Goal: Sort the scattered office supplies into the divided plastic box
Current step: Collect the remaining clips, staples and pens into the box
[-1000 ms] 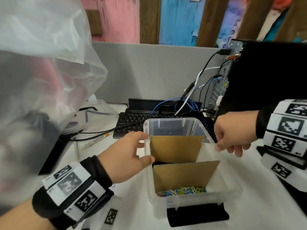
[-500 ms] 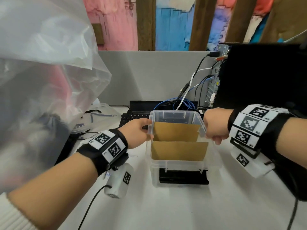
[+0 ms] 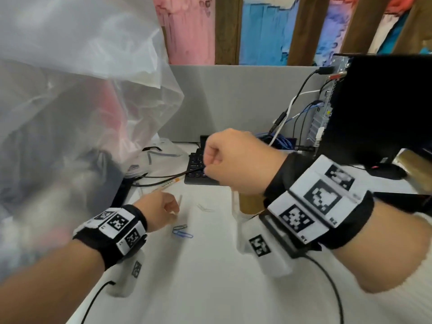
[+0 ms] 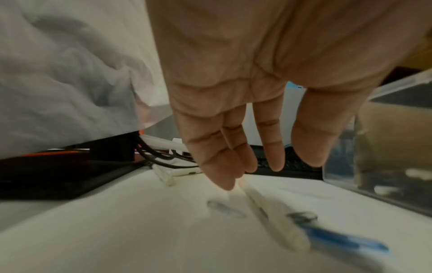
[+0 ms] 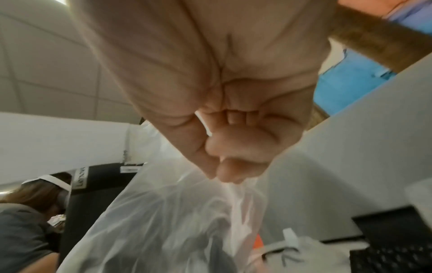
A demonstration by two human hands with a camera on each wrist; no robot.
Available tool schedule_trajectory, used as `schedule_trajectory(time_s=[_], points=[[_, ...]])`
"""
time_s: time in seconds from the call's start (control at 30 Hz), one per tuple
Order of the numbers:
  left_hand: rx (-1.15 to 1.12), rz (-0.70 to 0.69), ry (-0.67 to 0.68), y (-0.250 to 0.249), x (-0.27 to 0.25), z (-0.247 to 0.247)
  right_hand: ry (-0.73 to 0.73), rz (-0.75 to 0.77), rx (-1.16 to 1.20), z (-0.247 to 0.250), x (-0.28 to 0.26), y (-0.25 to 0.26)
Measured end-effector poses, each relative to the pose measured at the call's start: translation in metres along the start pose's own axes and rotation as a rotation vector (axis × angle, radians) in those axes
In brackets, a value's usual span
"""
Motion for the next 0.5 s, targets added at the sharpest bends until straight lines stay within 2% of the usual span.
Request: schedule_trajectory(time_s=[0.07, 0.13, 0.3, 0.5], points=[[0.034, 0.001, 0.01, 0.008, -0.003, -0.007, 0.027, 0.049, 0.008, -0.022, 0.003, 0.02], [0.076, 0.009, 0.04, 0.013, -0.004, -0.015, 0.133, 0.052, -0.027, -0.053, 0.01, 0.031], [0.174, -0.029, 0.095, 0.019, 0.001, -0.023, 0.337, -0.1, -0.03, -0.132, 0.036, 0.025], [0.161, -0.018, 0.044, 0.033, 0.004, -0.021, 0.423, -0.175, -0.069, -0.176, 0.056, 0.013]])
Point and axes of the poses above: each hand's wrist, its own x-axis towards the middle knuckle, its own z-axis out of the back of the hand, y = z × x, the point moved 1 cm from there along x, towards the middle knuckle, and after that the axes turned 1 degree about -z, right-handed, at the moved point
